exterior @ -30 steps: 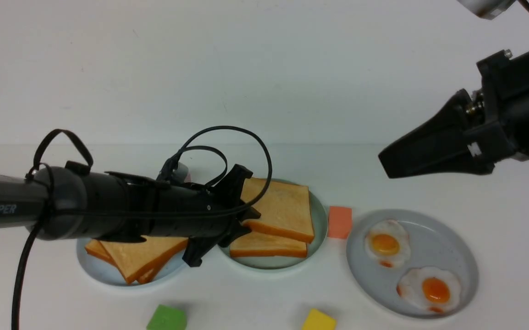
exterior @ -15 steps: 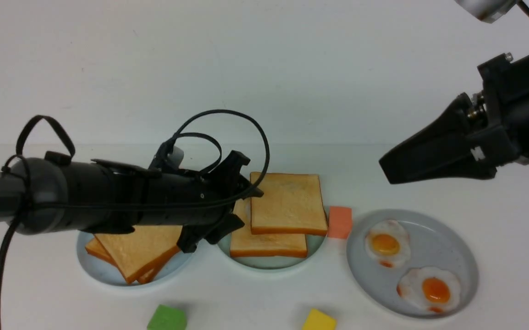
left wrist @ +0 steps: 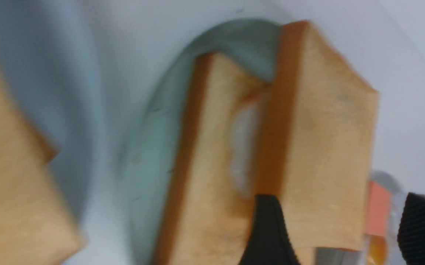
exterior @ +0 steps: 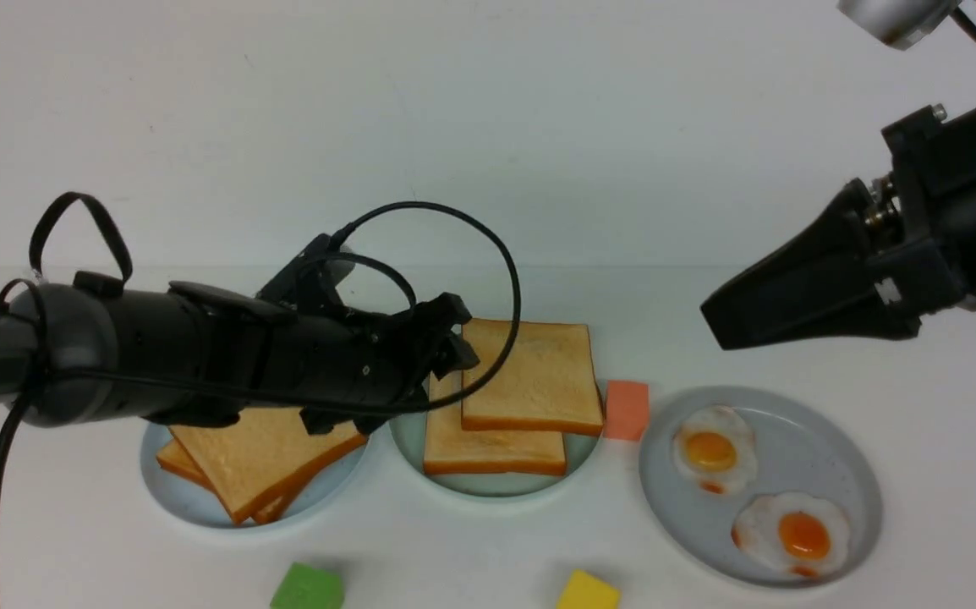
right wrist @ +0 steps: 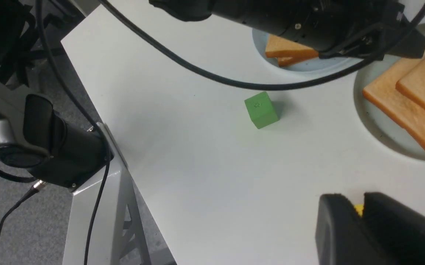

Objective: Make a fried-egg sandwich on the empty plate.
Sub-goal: Use the left arm to place a slice of bread on the fried egg in the middle

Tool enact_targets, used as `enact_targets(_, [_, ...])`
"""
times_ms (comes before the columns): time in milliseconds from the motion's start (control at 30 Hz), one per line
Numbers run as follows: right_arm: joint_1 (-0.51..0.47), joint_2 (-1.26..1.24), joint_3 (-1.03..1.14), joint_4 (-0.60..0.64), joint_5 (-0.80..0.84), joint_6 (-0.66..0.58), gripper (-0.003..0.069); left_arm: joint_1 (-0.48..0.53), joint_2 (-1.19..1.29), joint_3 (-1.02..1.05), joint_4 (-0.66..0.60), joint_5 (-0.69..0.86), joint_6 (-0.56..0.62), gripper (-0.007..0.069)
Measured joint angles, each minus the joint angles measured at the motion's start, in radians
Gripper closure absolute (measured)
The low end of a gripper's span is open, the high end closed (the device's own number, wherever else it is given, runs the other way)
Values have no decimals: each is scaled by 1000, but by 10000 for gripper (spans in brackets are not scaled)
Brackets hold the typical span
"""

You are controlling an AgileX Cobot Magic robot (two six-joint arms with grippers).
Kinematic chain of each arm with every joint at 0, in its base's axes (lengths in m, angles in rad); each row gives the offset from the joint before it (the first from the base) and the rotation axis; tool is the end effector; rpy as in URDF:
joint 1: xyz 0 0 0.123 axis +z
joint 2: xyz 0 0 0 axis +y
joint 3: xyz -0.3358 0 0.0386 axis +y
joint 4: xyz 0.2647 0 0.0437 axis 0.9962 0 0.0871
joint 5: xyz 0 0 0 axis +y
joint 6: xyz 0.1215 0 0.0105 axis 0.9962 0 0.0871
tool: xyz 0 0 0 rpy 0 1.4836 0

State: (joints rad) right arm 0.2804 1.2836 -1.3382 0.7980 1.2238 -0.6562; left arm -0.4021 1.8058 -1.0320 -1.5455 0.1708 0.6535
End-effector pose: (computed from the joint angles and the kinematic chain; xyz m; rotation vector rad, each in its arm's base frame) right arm 0.2233 0.1498 0.4406 -0.9813 2.1750 0.9012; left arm 0.3859 -0.1868 0.2103 -0.4883 2.3543 -0.8456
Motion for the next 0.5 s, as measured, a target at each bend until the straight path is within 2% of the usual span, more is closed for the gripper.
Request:
enact_targets(167, [7, 0, 0, 3, 0, 0, 521, 1, 34, -47, 13, 62, 6, 182])
enact_targets(500, [8, 0, 0, 4, 1, 0, 507, 1, 68, -49, 19, 64, -21, 211])
